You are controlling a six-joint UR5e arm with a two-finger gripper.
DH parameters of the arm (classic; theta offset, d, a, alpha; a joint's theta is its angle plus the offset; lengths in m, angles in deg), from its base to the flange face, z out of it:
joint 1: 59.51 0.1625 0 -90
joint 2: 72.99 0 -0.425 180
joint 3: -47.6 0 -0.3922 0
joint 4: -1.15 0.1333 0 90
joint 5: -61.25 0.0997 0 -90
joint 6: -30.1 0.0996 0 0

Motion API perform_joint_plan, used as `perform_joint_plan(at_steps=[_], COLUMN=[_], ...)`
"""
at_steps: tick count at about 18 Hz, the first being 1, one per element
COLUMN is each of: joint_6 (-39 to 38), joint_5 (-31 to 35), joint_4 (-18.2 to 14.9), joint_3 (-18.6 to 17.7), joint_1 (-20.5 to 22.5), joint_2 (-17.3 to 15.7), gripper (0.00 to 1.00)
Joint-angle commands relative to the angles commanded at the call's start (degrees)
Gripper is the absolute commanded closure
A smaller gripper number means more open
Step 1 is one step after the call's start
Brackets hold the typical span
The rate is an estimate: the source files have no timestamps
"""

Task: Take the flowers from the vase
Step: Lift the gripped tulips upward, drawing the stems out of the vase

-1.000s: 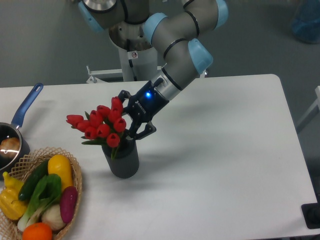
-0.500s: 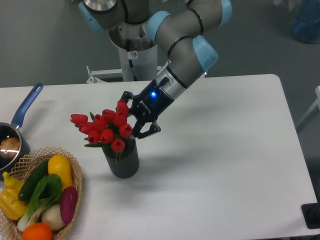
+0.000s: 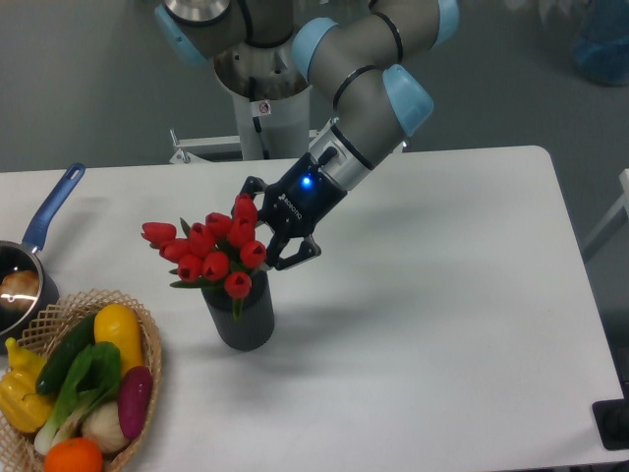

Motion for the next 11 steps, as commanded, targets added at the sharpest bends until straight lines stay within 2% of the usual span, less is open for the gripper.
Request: perform_joint_plan(at_steps=[7,11], joint_6=[-1.7,-2.8], joint_5=[-4.5,-4.8], joint_4=[0.0,0.0], joint_3=[-0.4,-0.4], joint_1=[0.4,0.4], joint_2=[-2.1,-2.6], gripper=[0.52,0.52])
